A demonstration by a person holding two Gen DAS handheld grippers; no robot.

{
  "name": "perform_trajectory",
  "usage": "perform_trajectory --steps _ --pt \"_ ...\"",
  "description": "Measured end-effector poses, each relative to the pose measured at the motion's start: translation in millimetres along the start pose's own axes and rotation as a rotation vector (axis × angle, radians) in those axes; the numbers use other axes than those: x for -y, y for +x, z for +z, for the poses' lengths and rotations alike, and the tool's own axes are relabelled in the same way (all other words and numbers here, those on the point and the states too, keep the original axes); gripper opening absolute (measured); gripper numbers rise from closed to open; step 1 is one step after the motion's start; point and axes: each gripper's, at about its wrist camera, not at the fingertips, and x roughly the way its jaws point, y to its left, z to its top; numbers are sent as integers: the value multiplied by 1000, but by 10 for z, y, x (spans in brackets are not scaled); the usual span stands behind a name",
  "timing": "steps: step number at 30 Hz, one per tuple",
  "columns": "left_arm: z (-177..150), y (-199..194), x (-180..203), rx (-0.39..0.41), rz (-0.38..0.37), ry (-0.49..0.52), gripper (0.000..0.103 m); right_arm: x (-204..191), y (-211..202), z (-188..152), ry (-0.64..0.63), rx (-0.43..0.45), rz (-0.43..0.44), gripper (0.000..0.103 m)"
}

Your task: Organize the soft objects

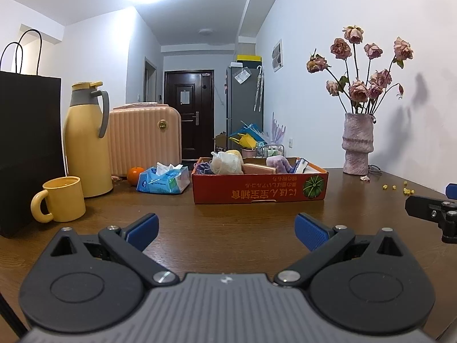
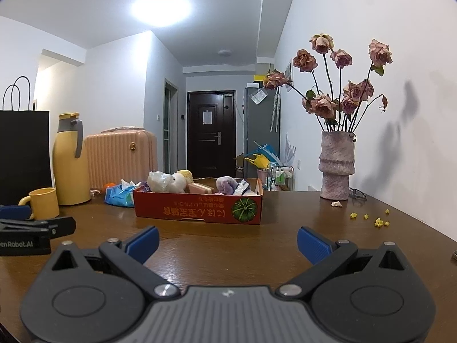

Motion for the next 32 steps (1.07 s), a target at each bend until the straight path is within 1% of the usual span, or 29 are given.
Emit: perform_trajectory --steps 15,24,29,32 --pt "3 -67 -1 19 -6 7 103 -33 -39 7 -6 9 2 103" --pt "2 -59 -11 16 1 6 103 -33 -39 5 -7 8 2 103" --pt "-3 -43 -21 17 -25 5 103 -38 -36 1 -7 5 1 103" --pt "1 -7 1 10 -17 16 103 -38 -9 -5 -14 -2 -3 103"
